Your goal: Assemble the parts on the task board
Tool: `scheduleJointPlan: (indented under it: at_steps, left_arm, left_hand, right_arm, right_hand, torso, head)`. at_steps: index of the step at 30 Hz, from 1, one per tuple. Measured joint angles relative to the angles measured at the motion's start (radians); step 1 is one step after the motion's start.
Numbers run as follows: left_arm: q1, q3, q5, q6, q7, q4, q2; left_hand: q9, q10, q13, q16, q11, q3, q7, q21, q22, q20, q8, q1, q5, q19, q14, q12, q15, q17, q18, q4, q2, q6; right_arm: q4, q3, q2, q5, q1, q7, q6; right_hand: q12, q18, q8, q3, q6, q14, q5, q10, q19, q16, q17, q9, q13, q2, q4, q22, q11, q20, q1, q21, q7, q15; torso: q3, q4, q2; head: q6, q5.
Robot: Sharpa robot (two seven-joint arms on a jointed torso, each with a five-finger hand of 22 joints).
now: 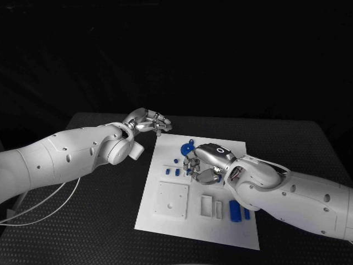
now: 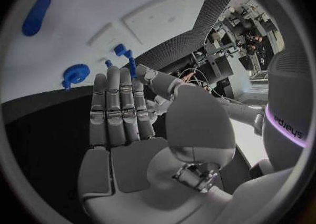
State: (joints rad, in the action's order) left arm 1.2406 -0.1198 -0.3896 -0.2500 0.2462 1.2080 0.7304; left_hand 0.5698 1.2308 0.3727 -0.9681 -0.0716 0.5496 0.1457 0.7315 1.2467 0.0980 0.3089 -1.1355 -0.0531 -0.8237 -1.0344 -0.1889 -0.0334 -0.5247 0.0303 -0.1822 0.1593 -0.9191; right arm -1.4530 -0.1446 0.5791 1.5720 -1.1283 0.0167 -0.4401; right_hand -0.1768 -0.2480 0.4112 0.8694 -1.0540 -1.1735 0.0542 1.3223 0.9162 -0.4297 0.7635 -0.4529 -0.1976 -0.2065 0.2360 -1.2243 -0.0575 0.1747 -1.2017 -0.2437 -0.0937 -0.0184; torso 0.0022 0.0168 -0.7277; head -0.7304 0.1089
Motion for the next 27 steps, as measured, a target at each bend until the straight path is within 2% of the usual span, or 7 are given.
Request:
scheduleJointPlan:
  at_steps: [5,11,21,27]
  left_arm:
    - [0.002,0.0,0.002,-0.001,0.001,-0.007,-0.009]
    - [0.003,0.0,0.003,-0.001,0.002,-0.008,-0.014]
    - [0.003,0.0,0.005,-0.001,0.002,-0.011,-0.014]
    - [0.003,0.0,0.005,-0.001,0.002,-0.011,-0.016]
  left_hand:
    - [0.0,0.0,0.0,0.0,0.0,0.0,0.0,-0.004,0.0,0.0,0.0,0.0,0.0,0.0,0.0,0.0,0.0,-0.001,0.0,0.0,0.0,0.0]
    - [0.0,0.0,0.0,0.0,0.0,0.0,0.0,-0.004,0.0,0.0,0.0,0.0,0.0,0.0,0.0,0.0,0.0,-0.001,0.0,0.0,0.0,0.0]
    - [0.0,0.0,0.001,0.0,0.0,0.0,0.0,-0.004,0.001,0.0,0.0,0.0,0.0,0.0,0.0,0.0,0.0,-0.001,0.0,0.0,0.0,0.0]
    - [0.001,0.0,0.001,0.0,0.0,0.0,-0.001,-0.004,0.001,0.0,0.0,0.0,0.0,0.0,0.0,-0.004,0.0,-0.002,0.0,0.0,0.0,0.001]
  right_arm:
    - [0.005,-0.006,-0.028,0.006,0.019,0.006,0.0]
    - [0.02,-0.01,-0.049,0.017,0.042,0.01,0.0]
    - [0.035,-0.024,-0.067,0.035,0.062,0.012,0.0]
    - [0.041,-0.027,-0.069,0.043,0.066,0.012,0.0]
  right_hand:
    - [0.0,0.0,0.0,0.0,0.0,0.0,0.0,0.0,0.0,0.0,0.001,0.0,-0.001,0.0,0.0,-0.001,0.0,0.0,0.0,0.0,0.0,0.0]
    - [0.0,0.0,0.0,0.0,0.0,0.0,0.0,0.0,0.0,0.0,0.002,-0.001,-0.002,0.0,0.0,-0.001,0.0,0.0,0.0,0.0,0.0,0.0]
    - [0.0,0.0,-0.001,0.0,0.0,0.0,0.0,0.0,0.0,0.0,0.003,-0.001,-0.004,0.003,0.0,-0.001,0.0,0.0,0.003,0.0,0.0,0.0]
    - [0.0,0.0,-0.001,0.003,0.0,0.0,0.0,0.0,0.0,0.0,0.004,-0.001,-0.006,0.004,0.003,-0.001,0.0,0.0,0.004,0.0,0.0,0.0]
  torso:
    - [0.0007,0.0009,-0.001]
    - [0.0014,0.0019,-0.001]
    - [0.0018,0.0016,-0.001]
    - [0.001,0.0011,-0.001]
  head:
    - [-0.009,0.022]
    - [-0.017,0.042]
    - [-0.023,0.052]
    - [-0.028,0.053]
